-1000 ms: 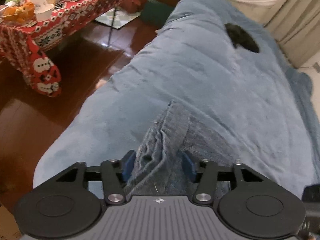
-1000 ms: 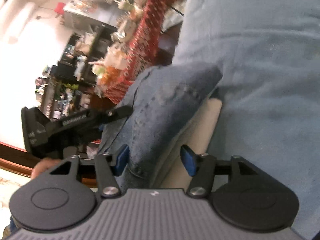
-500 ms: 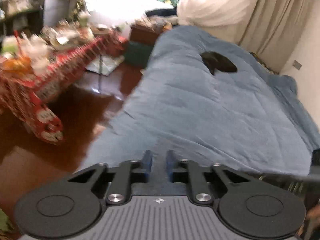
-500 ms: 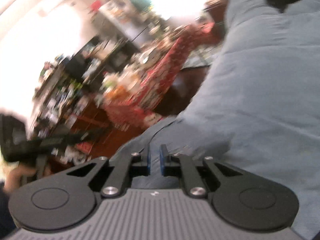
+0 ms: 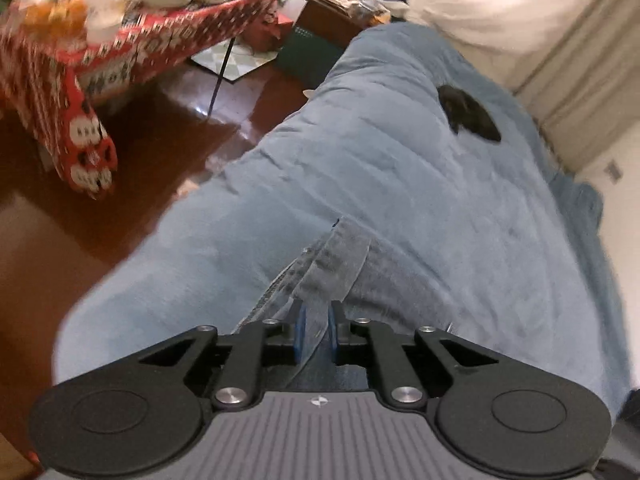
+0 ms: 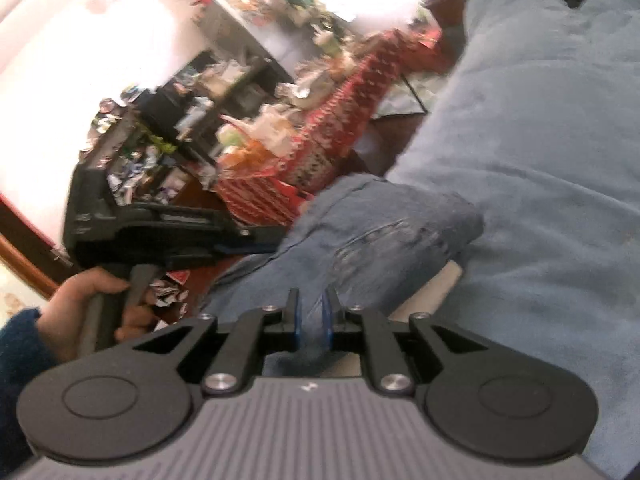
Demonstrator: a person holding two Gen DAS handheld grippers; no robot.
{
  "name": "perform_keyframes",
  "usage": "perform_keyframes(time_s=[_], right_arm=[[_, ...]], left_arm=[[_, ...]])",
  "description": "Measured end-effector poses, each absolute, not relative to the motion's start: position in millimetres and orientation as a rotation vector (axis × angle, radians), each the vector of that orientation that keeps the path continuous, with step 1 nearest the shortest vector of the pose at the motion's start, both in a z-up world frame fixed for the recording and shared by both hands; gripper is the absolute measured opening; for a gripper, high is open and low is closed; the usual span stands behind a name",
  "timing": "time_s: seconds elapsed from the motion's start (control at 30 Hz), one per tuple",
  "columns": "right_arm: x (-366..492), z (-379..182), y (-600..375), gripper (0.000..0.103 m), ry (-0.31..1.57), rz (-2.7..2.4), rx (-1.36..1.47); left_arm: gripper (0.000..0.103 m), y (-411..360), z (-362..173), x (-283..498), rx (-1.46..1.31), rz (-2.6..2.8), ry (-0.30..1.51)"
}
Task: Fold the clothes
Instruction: 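Carry the folded shorts with both tools onto the clothes stack at the bed's foot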
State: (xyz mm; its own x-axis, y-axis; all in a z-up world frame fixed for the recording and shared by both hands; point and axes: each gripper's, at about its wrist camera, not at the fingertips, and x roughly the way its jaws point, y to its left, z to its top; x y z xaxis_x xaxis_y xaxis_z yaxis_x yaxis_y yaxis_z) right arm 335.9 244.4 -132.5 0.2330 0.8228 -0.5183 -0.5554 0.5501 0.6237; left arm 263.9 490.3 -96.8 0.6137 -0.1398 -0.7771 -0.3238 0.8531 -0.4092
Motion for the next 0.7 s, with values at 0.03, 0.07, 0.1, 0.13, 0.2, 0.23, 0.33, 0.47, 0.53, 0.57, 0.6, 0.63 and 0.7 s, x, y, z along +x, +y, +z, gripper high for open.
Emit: perform_keyframes(time_s=[0.03, 0.07, 0.1, 0.13, 0.2, 0.23, 0.33, 0.47, 0.53, 0.57, 0.6, 0.63, 0.7], right_arm=[[331.8, -136.5, 246.0, 0.013, 0.937, 0.978, 0.31], [330.4, -143.3, 250.2, 0.01, 0.952, 0.979, 0.283], [329.7, -151.7, 253.2, 0.007, 0.971, 0.975, 0.265], [328.9, -158.5, 252.5, 0.007, 0.989, 0.969, 0.264], [329.3, -159.6, 246.0, 0.008, 1.006, 0.958, 0.298], [328.9, -155.7, 242.9, 0.011, 0.999, 0.962, 0.311], [324.7, -137.9, 238.2, 0.013, 0.948, 0.987, 0.317], [318.1, -114.5, 250.1, 0.013, 0.888, 1.05, 0.284], [312.4, -110.2, 256.5, 0.013, 0.893, 1.069, 0.265], [309.8, -113.0, 260.5, 0.013, 0.911, 1.076, 0.251], [307.4, -117.6, 263.9, 0.013, 0.936, 1.08, 0.237], [306.2, -124.5, 266.5, 0.013, 0.968, 1.082, 0.226], [309.2, -133.8, 265.2, 0.003, 0.995, 1.086, 0.224]], left_arm=[[0.01, 492.2, -101.0, 264.1, -0.557, 0.118, 0.934], [0.009, 494.4, -104.5, 264.1, -0.579, 0.121, 0.943], [0.006, 496.5, -107.7, 263.7, -0.602, 0.124, 0.95], [0.006, 499.0, -108.0, 260.2, -0.635, 0.121, 0.937], [0.006, 500.1, -101.5, 251.3, -0.661, 0.103, 0.892], [0.009, 494.9, -94.4, 245.9, -0.629, 0.095, 0.877], [0.01, 472.1, -73.7, 228.3, -0.512, 0.052, 0.843], [0.011, 438.7, -62.7, 203.8, -0.409, -0.01, 0.825], [0.012, 426.9, -67.2, 191.2, -0.357, -0.009, 0.824], [0.014, 420.7, -70.4, 183.7, -0.328, -0.004, 0.822], [0.016, 414.9, -73.9, 176.2, -0.301, 0.001, 0.82], [0.016, 411.8, -80.3, 168.0, -0.283, 0.007, 0.816], [0.016, 408.3, -92.2, 153.3, -0.277, 0.015, 0.805]])
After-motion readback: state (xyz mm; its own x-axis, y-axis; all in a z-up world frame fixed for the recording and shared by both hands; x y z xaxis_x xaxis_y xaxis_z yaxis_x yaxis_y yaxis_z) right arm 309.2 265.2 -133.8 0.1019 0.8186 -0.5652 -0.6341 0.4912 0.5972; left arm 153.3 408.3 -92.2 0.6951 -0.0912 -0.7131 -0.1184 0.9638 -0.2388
